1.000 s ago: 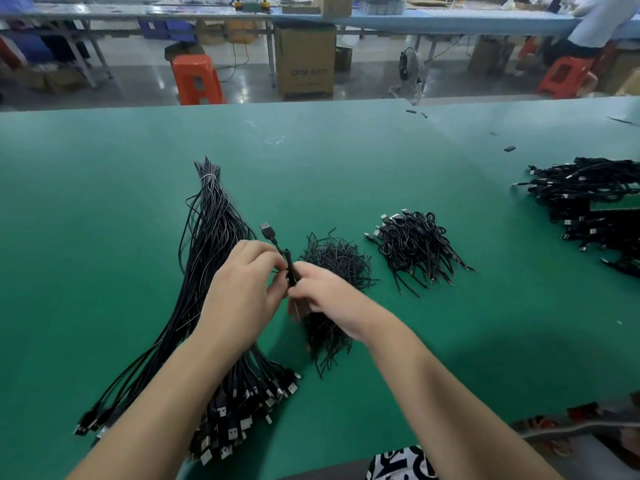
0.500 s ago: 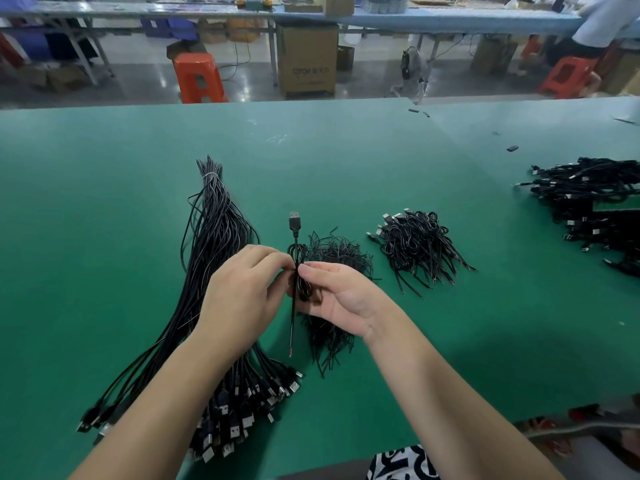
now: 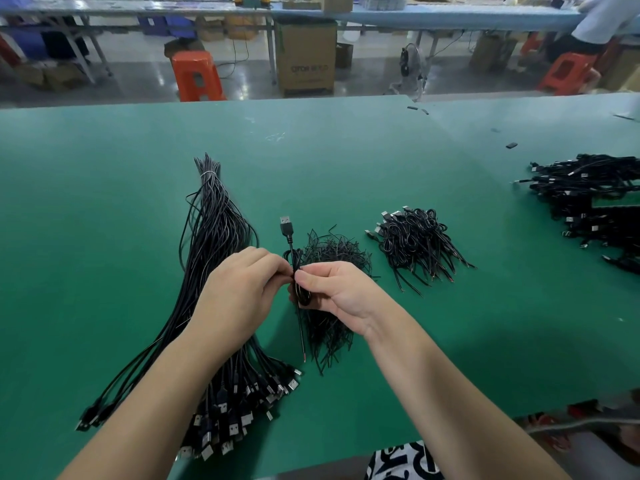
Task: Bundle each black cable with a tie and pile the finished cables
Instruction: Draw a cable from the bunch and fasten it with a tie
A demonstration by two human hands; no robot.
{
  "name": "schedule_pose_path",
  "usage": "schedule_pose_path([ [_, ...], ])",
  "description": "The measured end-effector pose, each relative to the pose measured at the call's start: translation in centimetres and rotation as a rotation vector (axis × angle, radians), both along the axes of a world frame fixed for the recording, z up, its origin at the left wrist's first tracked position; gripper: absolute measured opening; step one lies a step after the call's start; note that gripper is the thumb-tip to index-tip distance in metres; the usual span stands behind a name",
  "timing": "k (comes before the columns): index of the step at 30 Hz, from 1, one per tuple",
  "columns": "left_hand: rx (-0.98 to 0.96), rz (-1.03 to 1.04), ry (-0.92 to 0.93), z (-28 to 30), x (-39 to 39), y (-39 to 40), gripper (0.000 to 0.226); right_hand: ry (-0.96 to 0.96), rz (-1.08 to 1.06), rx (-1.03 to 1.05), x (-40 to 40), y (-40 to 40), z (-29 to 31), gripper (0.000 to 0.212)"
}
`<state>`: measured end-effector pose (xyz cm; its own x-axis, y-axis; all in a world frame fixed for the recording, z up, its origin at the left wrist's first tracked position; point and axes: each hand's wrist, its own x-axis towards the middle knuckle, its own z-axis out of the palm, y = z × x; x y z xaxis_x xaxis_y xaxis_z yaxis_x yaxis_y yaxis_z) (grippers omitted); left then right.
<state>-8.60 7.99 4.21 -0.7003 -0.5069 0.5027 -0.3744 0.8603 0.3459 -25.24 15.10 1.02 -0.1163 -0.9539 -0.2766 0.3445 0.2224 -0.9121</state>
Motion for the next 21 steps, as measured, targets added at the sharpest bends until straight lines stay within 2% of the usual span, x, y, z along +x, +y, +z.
schedule_pose_path([
  [11,-0.275,-0.035,-0.158,-0.5,-0.3,-0.3,0.01,0.066,0.054,0.036,-0.2,0.0,0.1,0.017],
  [14,-0.262,-0.026,-0.172,-0.4,-0.2,-0.2,0.011,0.048,0.073,0.03,-0.3,-0.1,0.2,0.021],
  [17,0.011,0.04,-0.085,-0.2,0.1,-0.3,0.006,0.133,0.043,-0.023,-0.5,-0.2,0.4,0.022],
  [21,0.588,0.167,0.117,-0.3,0.1,-1.0,0.013,0.503,0.001,-0.249,-0.3,0.3,0.6,0.049],
])
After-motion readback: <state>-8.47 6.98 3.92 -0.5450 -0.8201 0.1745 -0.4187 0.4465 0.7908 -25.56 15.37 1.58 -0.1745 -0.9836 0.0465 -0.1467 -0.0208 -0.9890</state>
